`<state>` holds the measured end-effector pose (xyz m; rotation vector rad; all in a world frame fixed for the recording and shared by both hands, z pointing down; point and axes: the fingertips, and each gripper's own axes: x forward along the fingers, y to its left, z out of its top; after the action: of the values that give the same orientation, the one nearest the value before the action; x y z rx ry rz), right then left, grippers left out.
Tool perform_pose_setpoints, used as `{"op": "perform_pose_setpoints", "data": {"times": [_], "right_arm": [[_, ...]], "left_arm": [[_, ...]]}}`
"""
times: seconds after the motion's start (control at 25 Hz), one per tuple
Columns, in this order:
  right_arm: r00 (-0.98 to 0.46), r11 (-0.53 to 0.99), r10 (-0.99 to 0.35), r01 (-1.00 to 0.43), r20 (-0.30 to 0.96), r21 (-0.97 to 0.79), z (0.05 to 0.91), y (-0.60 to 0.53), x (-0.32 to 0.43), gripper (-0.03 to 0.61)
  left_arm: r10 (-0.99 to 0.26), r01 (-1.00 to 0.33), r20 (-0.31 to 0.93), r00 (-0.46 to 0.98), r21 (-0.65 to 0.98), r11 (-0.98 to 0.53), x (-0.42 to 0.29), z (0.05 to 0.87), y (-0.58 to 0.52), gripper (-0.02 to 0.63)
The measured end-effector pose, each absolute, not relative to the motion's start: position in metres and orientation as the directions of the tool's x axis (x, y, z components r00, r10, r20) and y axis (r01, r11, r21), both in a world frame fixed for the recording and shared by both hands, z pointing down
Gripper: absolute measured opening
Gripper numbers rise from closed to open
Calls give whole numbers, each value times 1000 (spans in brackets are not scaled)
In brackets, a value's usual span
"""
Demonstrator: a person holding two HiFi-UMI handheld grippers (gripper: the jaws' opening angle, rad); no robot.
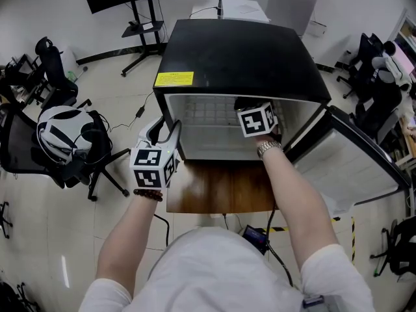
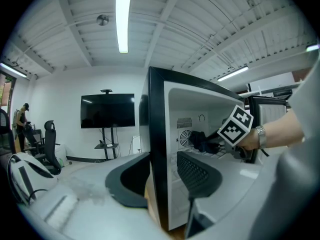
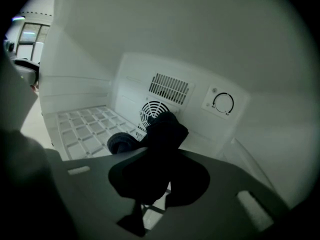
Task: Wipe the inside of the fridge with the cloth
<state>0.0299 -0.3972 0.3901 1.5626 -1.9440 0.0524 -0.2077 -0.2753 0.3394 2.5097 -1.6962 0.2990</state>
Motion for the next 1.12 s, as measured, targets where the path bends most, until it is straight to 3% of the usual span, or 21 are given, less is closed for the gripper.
{"op": "perform_pose_setpoints", "data": {"times": [0.4,1.12], "right_arm": [[-5,215,-863,-909,506,357,392,-393,74,67],[-16,174,-882,-940,471,292,379,-377,71,67]], "left_arm": [[-911,-931,211,353,-19,-365,-207,340,-276,167],[-908,-927,203,366,-7,-375,-206,339,-276,167]]}}
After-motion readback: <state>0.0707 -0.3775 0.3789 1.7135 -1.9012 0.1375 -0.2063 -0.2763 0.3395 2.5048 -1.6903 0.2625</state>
